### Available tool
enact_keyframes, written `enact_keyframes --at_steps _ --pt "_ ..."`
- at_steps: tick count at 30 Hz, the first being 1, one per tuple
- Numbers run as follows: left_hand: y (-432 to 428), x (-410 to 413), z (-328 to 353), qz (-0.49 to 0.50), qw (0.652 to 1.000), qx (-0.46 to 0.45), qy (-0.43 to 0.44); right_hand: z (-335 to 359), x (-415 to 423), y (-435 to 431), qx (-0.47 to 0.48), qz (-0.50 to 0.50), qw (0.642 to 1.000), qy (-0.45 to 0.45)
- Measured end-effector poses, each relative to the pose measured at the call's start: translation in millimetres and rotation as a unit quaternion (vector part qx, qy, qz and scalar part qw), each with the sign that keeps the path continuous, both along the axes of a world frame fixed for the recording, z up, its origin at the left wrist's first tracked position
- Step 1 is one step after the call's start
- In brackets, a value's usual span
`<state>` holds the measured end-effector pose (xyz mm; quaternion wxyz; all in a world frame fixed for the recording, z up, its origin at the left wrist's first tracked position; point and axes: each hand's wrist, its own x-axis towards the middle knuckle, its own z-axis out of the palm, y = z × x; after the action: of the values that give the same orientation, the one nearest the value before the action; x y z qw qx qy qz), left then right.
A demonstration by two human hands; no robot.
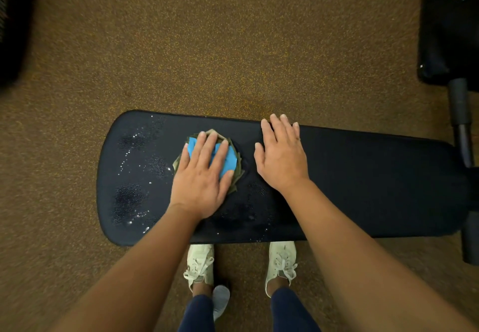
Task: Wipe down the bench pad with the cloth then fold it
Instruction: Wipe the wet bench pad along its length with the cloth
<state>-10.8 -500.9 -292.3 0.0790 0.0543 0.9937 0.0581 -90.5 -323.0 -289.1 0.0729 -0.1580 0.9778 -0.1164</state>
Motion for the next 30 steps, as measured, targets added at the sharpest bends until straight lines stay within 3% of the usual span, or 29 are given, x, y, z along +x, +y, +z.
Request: enact_keyframes --at_steps 3,5,12,18,25,30 --pt "35.0 -4.0 -0.9 0.177 0.984 0.009 -0.008 0.2 0.6 -0.7 -0.001 -0.003 1.0 -0.004" --pt "61.5 3.1 0.5 0.227 0.973 0.026 -0.018 0.6 1.5 -0.8 -0.003 -0.004 1.0 -0.006" --pt "25.3 19.3 1.4 -0.019 1.0 0.002 -0.007 2.2 0.1 2.2 -0.002 0.005 1.0 -0.013" --pt "80.1 34.3 5.8 0.187 0.982 0.017 -0.018 -1.2 3.1 4.8 -0.023 -0.002 1.0 -0.008" --pt "43.2 32.8 5.6 -0.039 0.999 -0.009 -0.01 -1.7 1.4 9.4 -0.027 0.014 1.0 -0.004" --pt "81.1 30.7 6.4 0.102 0.994 0.006 -0.026 -2.8 2.5 9.0 -0.021 0.015 1.0 -0.003"
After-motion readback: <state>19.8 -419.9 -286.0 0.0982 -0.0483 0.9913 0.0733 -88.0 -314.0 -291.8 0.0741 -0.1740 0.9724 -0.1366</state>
